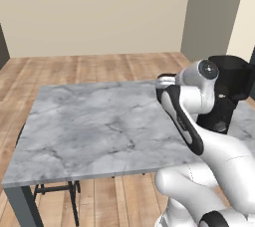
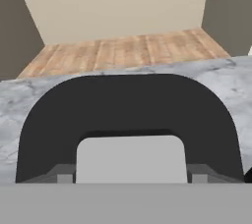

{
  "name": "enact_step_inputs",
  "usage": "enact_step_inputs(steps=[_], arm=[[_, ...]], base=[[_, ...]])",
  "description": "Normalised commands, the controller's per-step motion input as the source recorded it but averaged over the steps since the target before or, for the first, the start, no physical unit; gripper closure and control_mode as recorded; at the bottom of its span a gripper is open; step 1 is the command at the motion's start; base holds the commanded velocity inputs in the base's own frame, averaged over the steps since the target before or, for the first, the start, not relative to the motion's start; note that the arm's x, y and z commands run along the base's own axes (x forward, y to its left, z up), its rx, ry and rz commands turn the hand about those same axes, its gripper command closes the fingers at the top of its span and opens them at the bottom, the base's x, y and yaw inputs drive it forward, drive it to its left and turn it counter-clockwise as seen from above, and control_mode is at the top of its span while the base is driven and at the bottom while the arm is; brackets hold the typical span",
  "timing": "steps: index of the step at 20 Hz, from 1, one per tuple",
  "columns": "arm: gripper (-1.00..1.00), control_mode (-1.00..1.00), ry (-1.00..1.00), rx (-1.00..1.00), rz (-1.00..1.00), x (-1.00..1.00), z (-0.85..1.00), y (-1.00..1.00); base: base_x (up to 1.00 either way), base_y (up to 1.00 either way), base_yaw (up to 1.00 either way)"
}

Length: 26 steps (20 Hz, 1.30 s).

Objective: Grab the lemon and garlic from the fridge, place them in the blender, close the lid, and turn on the blender to create a marinade.

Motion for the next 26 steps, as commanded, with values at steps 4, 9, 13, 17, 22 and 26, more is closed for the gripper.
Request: enact_step_inputs(steps=[4, 9, 13, 17, 22, 26], arm=[[1.00, -1.00, -0.24, 0.00, -0.05, -0.09, 1.00, -0.35], [1.00, -1.00, -0.23, 0.00, -0.07, -0.02, 1.00, -0.20], [1.00, -1.00, -0.10, -0.02, -0.02, -0.02, 1.00, -0.26], [1.00, -1.00, -0.04, 0.00, -0.04, -0.13, 1.00, -0.46], [1.00, -1.00, -0.02, 0.00, -0.03, -0.08, 1.00, -0.50], [1.00, -1.00, 0.00, 0.00, -0.04, -0.03, 0.93, -0.54]], base=[[0.00, 0.00, 0.00], [0.00, 0.00, 0.00], [0.00, 0.00, 0.00], [0.00, 0.00, 0.00], [0.00, 0.00, 0.00], [0.00, 0.00, 0.00]])
